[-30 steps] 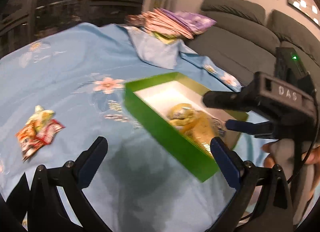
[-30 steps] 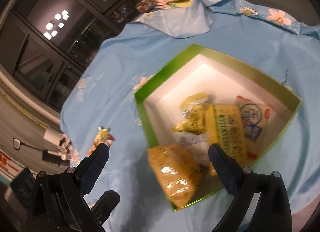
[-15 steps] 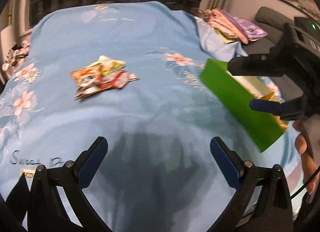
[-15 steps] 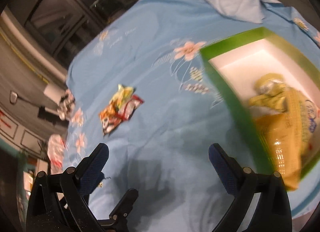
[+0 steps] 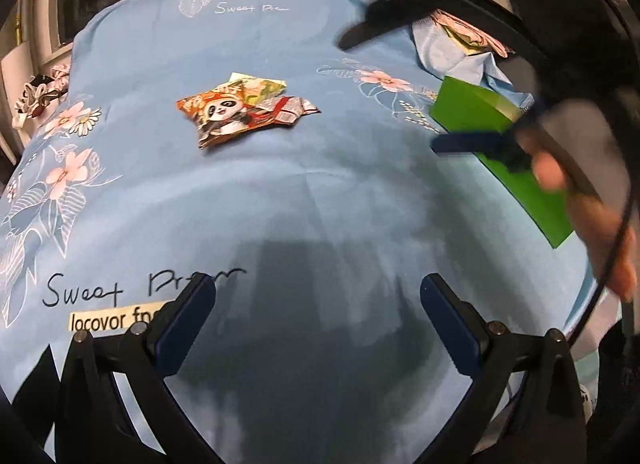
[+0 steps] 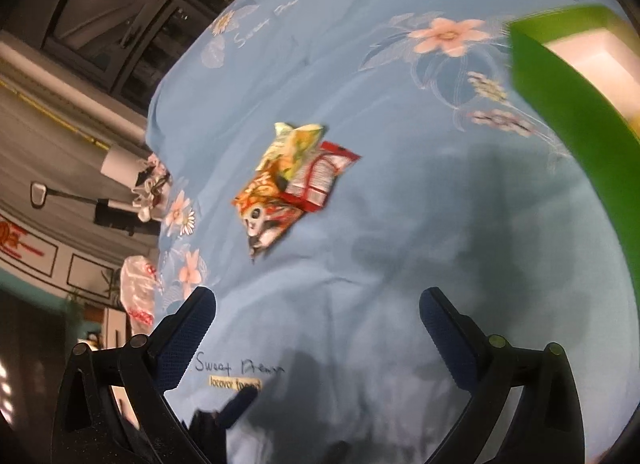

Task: Organize snacks
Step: 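Move the right gripper back to the remaining snack packets, then grasp the orange panda-print bag with the right gripper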

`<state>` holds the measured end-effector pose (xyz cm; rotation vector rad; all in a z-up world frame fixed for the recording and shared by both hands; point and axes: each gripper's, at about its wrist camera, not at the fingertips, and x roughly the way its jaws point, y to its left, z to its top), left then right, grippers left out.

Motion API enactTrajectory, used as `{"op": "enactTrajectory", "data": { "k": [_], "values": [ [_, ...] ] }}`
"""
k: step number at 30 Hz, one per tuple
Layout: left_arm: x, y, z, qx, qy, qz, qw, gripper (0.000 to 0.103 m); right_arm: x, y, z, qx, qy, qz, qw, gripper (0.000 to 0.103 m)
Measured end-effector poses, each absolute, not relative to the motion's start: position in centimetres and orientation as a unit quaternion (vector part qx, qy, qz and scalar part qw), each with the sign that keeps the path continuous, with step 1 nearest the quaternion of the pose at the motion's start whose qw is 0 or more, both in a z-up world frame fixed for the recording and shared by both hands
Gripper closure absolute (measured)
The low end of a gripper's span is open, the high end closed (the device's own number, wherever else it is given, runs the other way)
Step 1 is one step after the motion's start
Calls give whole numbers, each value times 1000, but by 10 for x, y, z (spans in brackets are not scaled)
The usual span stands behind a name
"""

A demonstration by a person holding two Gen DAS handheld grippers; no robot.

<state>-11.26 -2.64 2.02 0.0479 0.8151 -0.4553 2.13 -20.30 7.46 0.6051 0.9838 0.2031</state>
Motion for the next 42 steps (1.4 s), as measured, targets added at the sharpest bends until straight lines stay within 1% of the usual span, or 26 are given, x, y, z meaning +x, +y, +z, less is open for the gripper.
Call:
{"op": "enactTrajectory", "data": {
  "k": [4, 7, 9, 12, 14, 16, 18, 20, 22, 23, 24, 26, 28, 29, 32, 33, 36, 39, 40, 41, 42],
  "values": [
    [-108, -16, 18, 7, 387, -199, 900, 0, 61, -159, 89, 202, 477, 110, 848, 1],
    [-96, -5, 10, -18, 407, -192, 893, 0, 99, -117, 95, 122, 489, 127, 854, 1],
    [-87, 5, 4, -44, 427, -190, 883, 0, 123, -92, 91, 65, 504, 129, 852, 1],
    [-84, 17, 5, -60, 418, -184, 888, 0, 151, -62, 77, 3, 520, 125, 845, 1],
    [-85, 23, 8, -61, 401, -169, 898, 0, 165, -52, 66, -7, 534, 124, 836, 1],
    [-81, 30, 5, -75, 404, -161, 897, 0, 174, -49, 51, 4, 550, 106, 829, 1],
    [-77, 35, 2, -86, 412, -164, 892, 0, 179, -48, 40, 29, 558, 115, 822, 6],
    [-77, 35, 3, -78, 410, -163, 894, 0, 180, -47, 35, 34, 558, 108, 822, 7],
    [-80, 29, 3, -55, 408, -158, 897, 0, 181, -48, 32, 33, 559, 93, 823, 12],
    [-84, 23, 3, -38, 407, -155, 899, 0, 182, -48, 30, 32, 560, 89, 823, 17],
    [-87, 17, 2, -18, 406, -151, 901, 0, 184, -49, 27, 30, 562, 85, 822, 19],
    [-93, 10, -1, 13, 404, -144, 903, 0, 185, -49, 23, 28, 561, 87, 823, 19],
    [-97, 7, -3, 25, 405, -145, 902, 0, 187, -42, 20, 6, 557, 95, 825, 13],
    [-97, 8, -3, 22, 406, -146, 902, 0, 187, -37, 18, -9, 558, 105, 823, 1],
    [-96, 14, -3, 1, 408, -152, 900, 0, 184, -13, 8, -94, 551, 96, 824, 0],
    [-94, 15, -2, -4, 408, -154, 900, 0, 181, -12, 9, -93, 540, 90, 832, 0],
    [-94, 14, -3, 2, 408, -153, 900, 0, 184, -21, 10, -53, 541, 89, 835, 0],
    [-91, 11, -3, 17, 410, -148, 900, 0, 183, -25, 12, -46, 540, 94, 835, 1],
    [-91, 10, -3, 20, 411, -147, 900, 0, 183, -26, 12, -49, 538, 94, 836, 2],
    [-91, 10, -3, 21, 412, -147, 899, 0, 182, -27, 13, -50, 536, 91, 838, 7],
    [-90, 11, -3, 21, 412, -147, 899, 0, 180, -31, 15, -47, 532, 84, 842, 17]
  ]
}}
